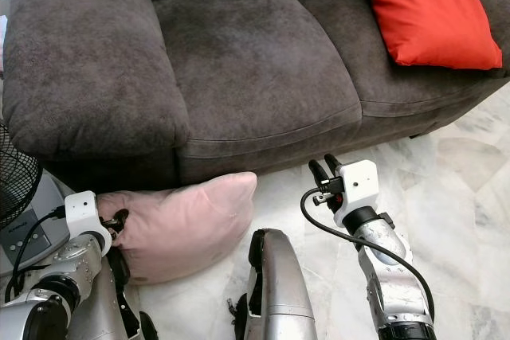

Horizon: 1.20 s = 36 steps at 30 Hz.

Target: Move the pillow to the sofa from floor

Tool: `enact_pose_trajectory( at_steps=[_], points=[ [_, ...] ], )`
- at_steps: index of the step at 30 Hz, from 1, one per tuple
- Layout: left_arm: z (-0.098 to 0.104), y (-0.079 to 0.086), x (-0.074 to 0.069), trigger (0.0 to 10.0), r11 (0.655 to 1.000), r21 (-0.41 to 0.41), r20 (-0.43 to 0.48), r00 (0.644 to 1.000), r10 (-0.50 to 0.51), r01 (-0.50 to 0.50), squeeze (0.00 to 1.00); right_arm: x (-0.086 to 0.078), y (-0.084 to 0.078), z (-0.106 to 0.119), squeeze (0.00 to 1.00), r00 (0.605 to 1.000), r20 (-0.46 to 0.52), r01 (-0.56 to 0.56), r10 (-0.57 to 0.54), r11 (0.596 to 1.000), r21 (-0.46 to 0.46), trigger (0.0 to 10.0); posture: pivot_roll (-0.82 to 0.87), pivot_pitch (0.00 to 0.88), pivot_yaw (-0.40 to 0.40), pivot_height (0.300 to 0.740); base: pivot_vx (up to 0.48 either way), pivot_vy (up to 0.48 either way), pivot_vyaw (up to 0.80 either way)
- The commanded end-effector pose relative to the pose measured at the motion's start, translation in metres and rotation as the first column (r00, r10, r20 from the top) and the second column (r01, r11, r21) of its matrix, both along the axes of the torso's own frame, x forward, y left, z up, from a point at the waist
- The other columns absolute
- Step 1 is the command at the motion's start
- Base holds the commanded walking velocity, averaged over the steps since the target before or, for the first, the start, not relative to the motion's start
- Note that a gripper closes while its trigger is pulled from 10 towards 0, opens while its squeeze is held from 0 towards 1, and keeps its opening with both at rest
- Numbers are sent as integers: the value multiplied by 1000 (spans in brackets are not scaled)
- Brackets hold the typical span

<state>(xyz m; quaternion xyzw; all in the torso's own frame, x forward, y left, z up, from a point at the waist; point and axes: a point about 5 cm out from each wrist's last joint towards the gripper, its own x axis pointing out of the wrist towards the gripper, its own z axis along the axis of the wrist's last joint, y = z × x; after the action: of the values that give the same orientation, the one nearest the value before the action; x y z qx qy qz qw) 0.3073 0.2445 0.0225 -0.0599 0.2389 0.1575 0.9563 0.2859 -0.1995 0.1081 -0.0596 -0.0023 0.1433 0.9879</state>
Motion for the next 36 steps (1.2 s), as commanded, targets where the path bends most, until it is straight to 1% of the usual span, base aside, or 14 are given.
enact_pose_trajectory(
  at_steps=[1,11,18,28,36],
  points=[
    [-15,-5,-11,0,1000,-19,-60,998,5,-6,0,-4,-6,0,0,1000,-9,15,-15,1000,-3,10000,-54,199,-230,491,0,0,0],
    [-15,-4,-12,0,1000,-6,-65,998,-1,0,0,-2,-1,-3,0,1000,-13,17,-17,1000,9,10000,-45,199,-219,491,0,0,0],
    [-17,-6,-13,0,1000,12,-72,997,-15,16,0,-4,-2,-5,0,1000,-17,23,-23,1000,12,10000,-36,198,-211,491,0,0,0],
    [-16,-2,-15,0,999,36,-69,997,-24,26,0,0,6,-6,0,1000,-13,24,-24,999,32,10000,-19,199,-193,491,0,0,0],
    [-14,0,-13,0,999,45,-60,998,-26,28,0,-1,7,-8,0,999,-14,34,-34,999,41,10000,-16,199,-178,491,0,0,0]
  ],
)
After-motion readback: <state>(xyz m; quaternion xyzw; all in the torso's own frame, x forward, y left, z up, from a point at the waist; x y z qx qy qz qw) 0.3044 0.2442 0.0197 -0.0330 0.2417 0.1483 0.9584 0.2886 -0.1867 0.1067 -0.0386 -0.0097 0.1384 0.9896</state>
